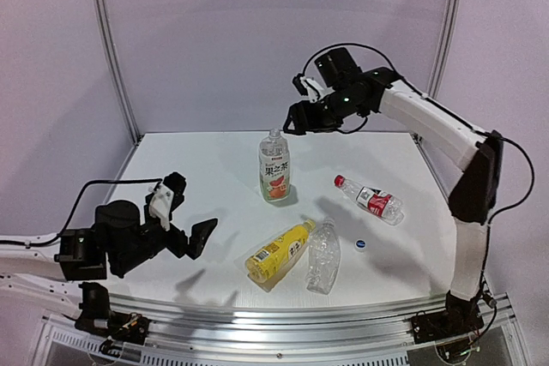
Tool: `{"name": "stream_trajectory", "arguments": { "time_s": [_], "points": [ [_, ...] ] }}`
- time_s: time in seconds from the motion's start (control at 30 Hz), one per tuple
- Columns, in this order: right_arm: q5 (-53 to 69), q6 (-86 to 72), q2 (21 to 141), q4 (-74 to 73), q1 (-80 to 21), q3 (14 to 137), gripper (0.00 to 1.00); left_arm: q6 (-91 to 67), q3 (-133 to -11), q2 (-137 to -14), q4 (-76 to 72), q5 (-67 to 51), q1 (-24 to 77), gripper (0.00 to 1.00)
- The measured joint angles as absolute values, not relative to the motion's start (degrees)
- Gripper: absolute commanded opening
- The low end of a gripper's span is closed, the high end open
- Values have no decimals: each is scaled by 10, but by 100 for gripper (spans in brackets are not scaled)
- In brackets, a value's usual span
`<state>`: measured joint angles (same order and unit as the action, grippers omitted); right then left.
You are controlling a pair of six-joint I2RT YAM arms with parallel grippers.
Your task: Unscrew the bottle caps
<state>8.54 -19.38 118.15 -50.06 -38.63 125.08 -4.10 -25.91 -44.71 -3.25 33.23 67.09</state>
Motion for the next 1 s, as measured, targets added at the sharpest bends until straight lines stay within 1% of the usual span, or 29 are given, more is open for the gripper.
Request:
{"name": "stream_trajectory", "arguments": {
  "time_s": [0.13,0.27,0.4,0.53,0.67,0.77,1.0],
  "points": [
    [76,-182,1050,-462,-389,1104,67,-73,-308,-492,27,295,658,99],
    [61,-175,915,-383,-393,910,68,-103,-383,-554,96,247,649,99],
    [21,-174,801,-315,-400,725,68,-136,-489,-647,172,191,625,99],
    [3,-168,717,-268,-404,594,68,-155,-600,-756,248,138,610,99],
    [-1,-166,667,-236,-408,531,68,-165,-714,-875,322,101,601,99],
    [-1,-166,639,-213,-411,508,68,-167,-776,-945,364,83,596,98],
    [-1,-166,629,-182,-415,504,68,-167,-850,-1056,443,40,589,97]
  ]
}}
